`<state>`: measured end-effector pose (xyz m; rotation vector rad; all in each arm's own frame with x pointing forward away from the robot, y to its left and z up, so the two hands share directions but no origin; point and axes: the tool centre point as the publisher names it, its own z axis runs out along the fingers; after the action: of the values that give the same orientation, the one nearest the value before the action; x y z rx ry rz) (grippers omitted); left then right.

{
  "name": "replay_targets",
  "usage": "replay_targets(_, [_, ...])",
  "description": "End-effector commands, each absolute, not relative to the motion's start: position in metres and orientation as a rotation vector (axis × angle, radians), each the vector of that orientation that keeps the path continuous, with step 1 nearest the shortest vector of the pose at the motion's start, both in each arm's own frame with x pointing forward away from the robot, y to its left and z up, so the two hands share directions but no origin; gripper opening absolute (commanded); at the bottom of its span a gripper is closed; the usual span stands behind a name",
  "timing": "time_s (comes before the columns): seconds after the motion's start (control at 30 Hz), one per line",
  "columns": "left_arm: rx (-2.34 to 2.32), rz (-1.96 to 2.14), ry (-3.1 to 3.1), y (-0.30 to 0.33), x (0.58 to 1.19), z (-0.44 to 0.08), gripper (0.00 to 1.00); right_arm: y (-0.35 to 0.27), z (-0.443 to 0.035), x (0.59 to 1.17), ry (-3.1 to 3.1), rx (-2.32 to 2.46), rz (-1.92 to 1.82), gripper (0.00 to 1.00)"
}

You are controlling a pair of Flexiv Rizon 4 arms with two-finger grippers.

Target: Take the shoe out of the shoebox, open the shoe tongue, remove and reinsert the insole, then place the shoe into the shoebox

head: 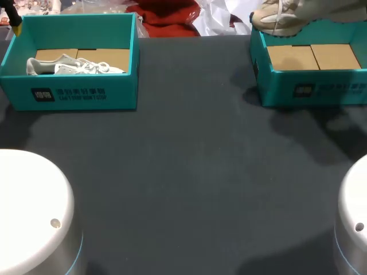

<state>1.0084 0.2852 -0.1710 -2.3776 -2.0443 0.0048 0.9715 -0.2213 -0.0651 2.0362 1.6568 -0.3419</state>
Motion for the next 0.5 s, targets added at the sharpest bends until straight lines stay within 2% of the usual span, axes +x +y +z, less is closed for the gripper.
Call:
replay_targets(0.03, [-2.378, 0.002, -2.042, 0.286, 1.008, -0.171, 1.00, -0.187, -0.059, 0.934, 1.610, 2.011, -0.336, 0.00])
replay_targets(0.33, [-2.378, 0.002, -2.042, 0.286, 1.008, -0.171, 1.00, -0.120, -0.070, 0.886, 1.618, 2.023, -0.449, 0.00])
replay_targets(0.5, [-2.378, 0.002, -2.042, 0.286, 1.008, -0.171, 1.00, -0.120, -0.070, 0.886, 1.618, 2.023, -0.449, 0.00])
